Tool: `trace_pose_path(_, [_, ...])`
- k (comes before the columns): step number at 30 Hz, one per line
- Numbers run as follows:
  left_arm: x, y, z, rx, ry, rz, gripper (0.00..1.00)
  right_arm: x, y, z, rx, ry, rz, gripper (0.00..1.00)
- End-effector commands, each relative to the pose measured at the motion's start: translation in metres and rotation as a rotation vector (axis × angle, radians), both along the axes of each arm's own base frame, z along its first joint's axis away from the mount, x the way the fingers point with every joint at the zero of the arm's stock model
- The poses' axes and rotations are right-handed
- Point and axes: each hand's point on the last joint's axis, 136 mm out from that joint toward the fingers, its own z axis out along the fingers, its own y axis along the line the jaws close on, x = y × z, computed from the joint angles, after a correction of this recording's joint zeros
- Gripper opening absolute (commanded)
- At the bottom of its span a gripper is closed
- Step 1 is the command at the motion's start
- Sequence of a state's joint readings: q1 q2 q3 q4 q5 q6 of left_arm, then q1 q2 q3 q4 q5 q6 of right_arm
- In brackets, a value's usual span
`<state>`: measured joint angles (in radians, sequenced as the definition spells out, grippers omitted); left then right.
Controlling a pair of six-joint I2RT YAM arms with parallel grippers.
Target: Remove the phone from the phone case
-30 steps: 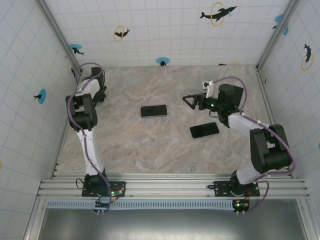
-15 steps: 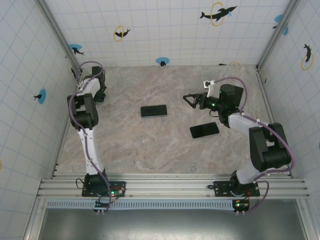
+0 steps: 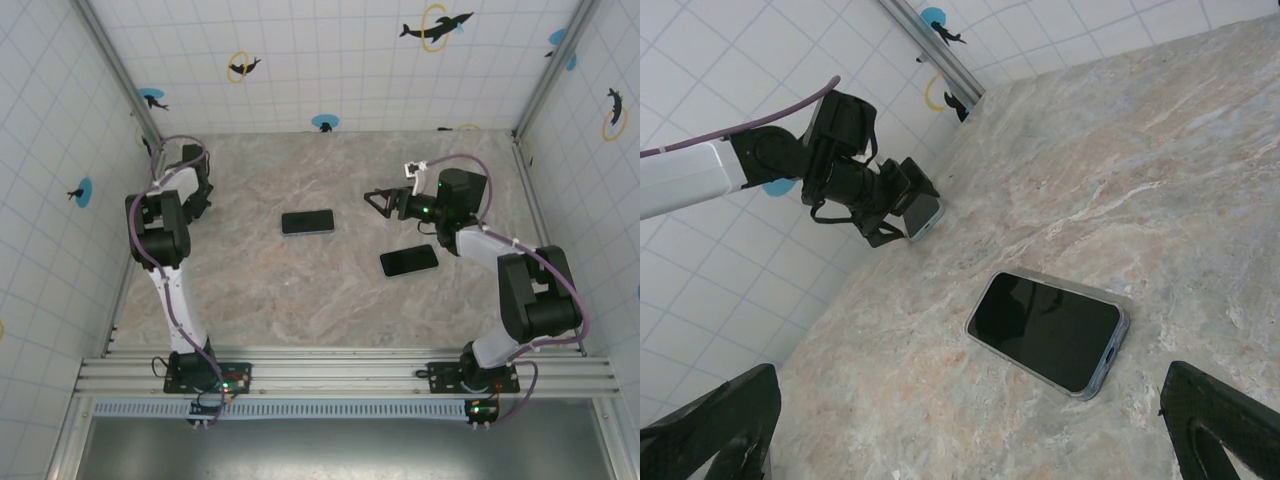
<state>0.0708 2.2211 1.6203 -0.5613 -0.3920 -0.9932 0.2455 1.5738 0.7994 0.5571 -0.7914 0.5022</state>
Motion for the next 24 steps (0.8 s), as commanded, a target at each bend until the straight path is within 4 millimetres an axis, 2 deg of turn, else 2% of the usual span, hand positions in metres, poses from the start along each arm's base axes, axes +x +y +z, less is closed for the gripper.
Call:
trace_pose_path(1, [-0.037,-0.016,-0.033,-0.082,0.126,-0.032,0.90,-0.008,0.004,0.004,0.013,-0.020,0.024,1.00])
trace_pose_path(10, [-0.025,-0.009,-0.053,-0.076,0.173,-0.102,0.86,-0.010,0.000,0.004,0.014,-0.013,0.010,1.00])
trace_pose_path(17, [-0.013,-0.006,-0.060,-0.088,0.157,-0.142,0.77,-0.011,-0.006,0.004,0.014,-0.009,-0.004,1.00])
trace_pose_path(21, [-0.009,-0.008,-0.057,-0.101,0.135,-0.149,0.66,-0.012,-0.009,0.005,0.008,-0.009,-0.014,1.00])
trace_pose_path(24, [-0.003,-0.008,-0.042,-0.098,0.097,-0.149,0.62,-0.013,-0.009,0.005,0.010,-0.005,-0.017,1.00])
